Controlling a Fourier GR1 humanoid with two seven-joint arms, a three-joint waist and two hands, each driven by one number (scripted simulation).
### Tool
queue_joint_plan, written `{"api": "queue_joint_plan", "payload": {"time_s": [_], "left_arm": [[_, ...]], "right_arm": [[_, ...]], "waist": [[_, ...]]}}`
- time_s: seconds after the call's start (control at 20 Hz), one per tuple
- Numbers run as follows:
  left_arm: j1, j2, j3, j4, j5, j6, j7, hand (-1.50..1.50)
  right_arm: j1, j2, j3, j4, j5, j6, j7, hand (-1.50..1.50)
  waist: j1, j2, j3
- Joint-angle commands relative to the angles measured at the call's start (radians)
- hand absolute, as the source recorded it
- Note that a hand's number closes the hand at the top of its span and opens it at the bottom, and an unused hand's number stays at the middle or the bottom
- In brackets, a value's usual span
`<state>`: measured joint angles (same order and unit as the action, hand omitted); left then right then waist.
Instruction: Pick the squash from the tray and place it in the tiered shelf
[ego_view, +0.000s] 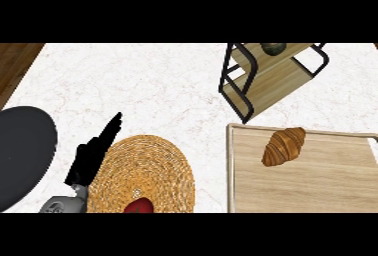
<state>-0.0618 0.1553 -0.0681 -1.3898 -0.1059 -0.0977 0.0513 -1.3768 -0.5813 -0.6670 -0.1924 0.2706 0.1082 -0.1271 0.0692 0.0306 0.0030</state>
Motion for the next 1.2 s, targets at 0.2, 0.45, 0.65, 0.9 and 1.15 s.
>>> {"api": "queue_joint_plan", "payload": {"time_s": [0.2, 0.45, 0.65, 0.9, 1.15], "left_arm": [[0.029, 0.018, 0.024, 0.002, 0.025, -0.024, -0.017, 0.0], [0.002, 0.01, 0.013, 0.011, 0.008, -0.015, -0.013, 0.0], [0.028, 0.0, 0.005, 0.004, 0.007, -0.011, -0.02, 0.0], [0.018, -0.021, -0.021, -0.011, -0.011, 0.0, 0.002, 0.0], [0.007, -0.027, -0.024, 0.005, -0.016, 0.001, -0.023, 0.0]], "right_arm": [[0.148, -0.244, -0.045, 0.014, -0.018, 0.014, 0.024, -1.5], [0.195, -0.344, -0.076, 0.015, -0.048, 0.132, -0.018, -1.5], [0.267, -0.397, -0.076, 0.022, -0.049, 0.244, -0.074, -1.5], [0.304, -0.423, -0.064, 0.012, -0.038, 0.323, -0.142, -1.5], [0.359, -0.447, -0.047, 0.02, -0.017, 0.351, -0.172, -1.5]], "waist": [[-0.012, 0.006, 0.001], [-0.003, 0.014, 0.004], [-0.002, 0.01, 0.005], [0.007, 0.01, 0.006], [0.007, 0.013, 0.006]]}}
